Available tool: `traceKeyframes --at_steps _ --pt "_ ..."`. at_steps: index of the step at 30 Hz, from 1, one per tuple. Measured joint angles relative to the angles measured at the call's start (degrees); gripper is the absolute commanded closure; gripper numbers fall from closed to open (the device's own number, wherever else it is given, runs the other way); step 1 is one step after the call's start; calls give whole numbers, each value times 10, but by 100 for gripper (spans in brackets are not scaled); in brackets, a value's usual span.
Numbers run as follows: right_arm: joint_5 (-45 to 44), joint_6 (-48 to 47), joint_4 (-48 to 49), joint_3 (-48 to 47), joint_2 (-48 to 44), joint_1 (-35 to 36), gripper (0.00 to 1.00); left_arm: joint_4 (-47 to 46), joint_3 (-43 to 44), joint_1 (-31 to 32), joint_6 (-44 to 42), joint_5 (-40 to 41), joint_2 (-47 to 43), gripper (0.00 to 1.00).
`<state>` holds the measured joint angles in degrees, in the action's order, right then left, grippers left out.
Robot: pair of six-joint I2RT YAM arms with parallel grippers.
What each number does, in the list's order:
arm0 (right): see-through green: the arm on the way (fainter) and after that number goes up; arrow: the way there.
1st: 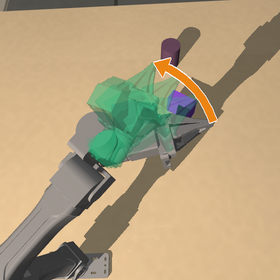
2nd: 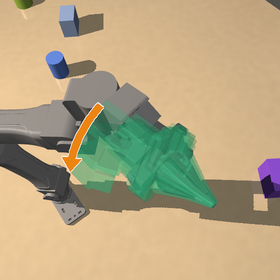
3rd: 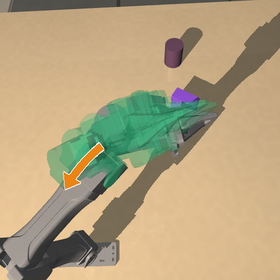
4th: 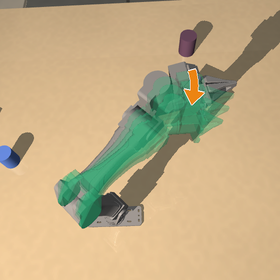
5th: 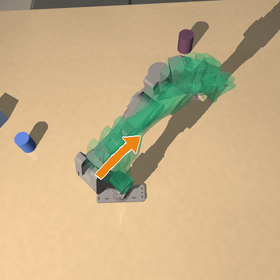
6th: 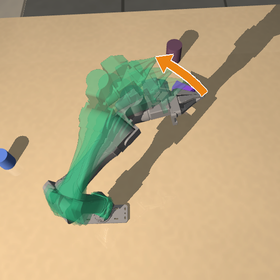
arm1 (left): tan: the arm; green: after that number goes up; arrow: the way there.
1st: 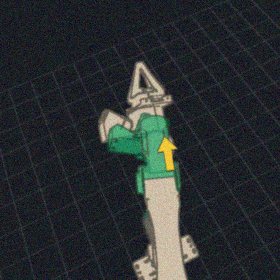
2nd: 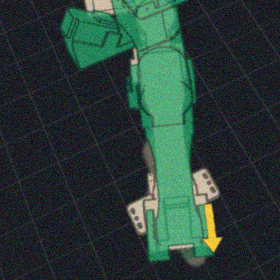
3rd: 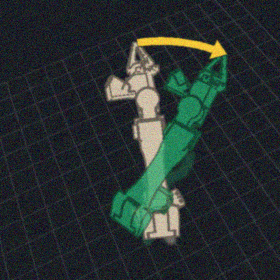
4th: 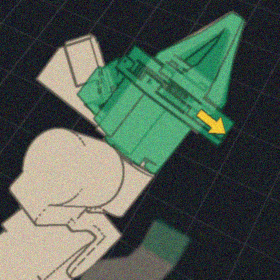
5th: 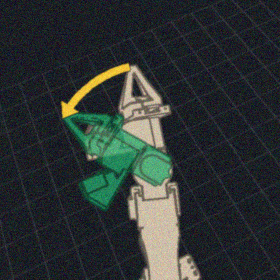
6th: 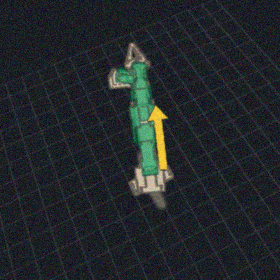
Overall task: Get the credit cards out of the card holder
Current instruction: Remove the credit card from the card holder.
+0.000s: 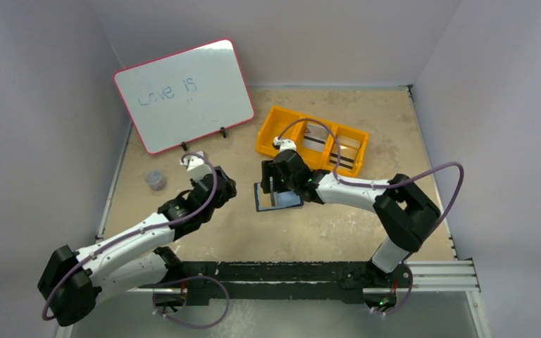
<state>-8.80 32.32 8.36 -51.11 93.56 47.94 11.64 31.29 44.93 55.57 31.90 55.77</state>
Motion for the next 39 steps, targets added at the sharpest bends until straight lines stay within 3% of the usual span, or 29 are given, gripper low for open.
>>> traceKeyframes --at_steps 5,12,18,27,33,36,39 --pt "-58 -11 -43 -74 53 17 24 31 -17 0 20 40 -42 53" --pt "-97 -16 -98 -78 94 70 29 45 -30 0 26 62 -70 53" --pt "-117 -17 -113 -90 104 75 52 46 -30 0 26 66 -75 53" --pt "-127 16 -108 -99 109 75 75 36 -31 0 24 52 -61 53" --pt "-109 33 -95 -87 103 71 65 2 -31 0 21 11 -15 53" --pt "-89 40 -75 -73 97 66 44 -7 -31 0 20 -4 4 53" --pt "-66 40 -65 -62 86 64 40 -9 -31 0 22 -7 7 53"
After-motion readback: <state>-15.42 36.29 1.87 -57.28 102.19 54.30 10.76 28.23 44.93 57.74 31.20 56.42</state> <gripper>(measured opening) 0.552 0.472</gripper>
